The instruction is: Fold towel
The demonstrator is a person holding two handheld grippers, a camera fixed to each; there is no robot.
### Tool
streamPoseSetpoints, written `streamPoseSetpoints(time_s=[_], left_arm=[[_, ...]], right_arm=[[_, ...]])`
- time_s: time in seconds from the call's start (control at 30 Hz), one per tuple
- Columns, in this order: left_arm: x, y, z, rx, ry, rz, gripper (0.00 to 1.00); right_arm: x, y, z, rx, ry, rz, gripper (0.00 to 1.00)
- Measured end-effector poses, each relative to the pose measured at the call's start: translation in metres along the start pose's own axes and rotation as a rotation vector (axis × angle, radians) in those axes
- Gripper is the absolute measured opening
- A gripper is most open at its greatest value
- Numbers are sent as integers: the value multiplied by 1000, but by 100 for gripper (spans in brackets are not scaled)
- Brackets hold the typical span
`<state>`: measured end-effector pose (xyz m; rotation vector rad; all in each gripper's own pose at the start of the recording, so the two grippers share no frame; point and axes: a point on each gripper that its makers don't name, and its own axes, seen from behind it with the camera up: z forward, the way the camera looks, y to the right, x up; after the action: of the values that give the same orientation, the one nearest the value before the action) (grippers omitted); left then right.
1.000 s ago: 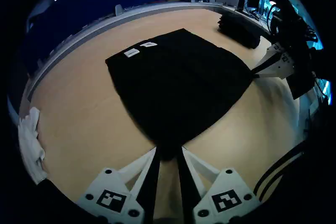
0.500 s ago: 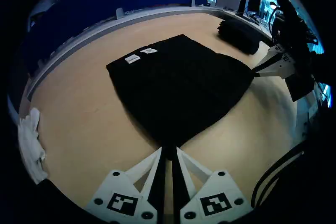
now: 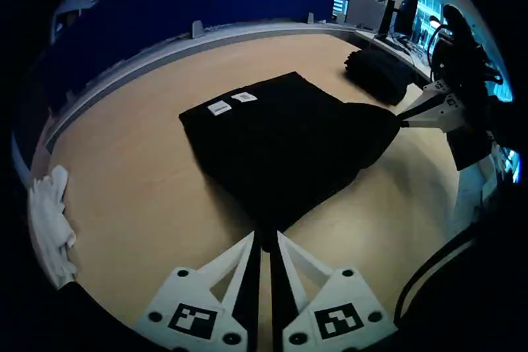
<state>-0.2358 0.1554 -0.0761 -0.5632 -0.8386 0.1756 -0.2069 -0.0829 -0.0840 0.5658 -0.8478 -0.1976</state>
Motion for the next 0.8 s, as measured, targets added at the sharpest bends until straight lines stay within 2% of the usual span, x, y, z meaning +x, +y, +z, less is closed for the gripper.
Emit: streamPoseSetpoints(time_s=[0.27, 0.67, 0.8], left_arm=[[11, 2, -20, -2, 17, -57, 9], [33, 9, -58, -14, 45, -147, 9], [35, 11, -61, -19, 47, -161, 9]], right_arm=[[17, -4, -21, 3, 20, -17, 10], [39, -10, -53, 14, 52, 5, 10], [40, -9, -57, 12, 53, 7, 10]])
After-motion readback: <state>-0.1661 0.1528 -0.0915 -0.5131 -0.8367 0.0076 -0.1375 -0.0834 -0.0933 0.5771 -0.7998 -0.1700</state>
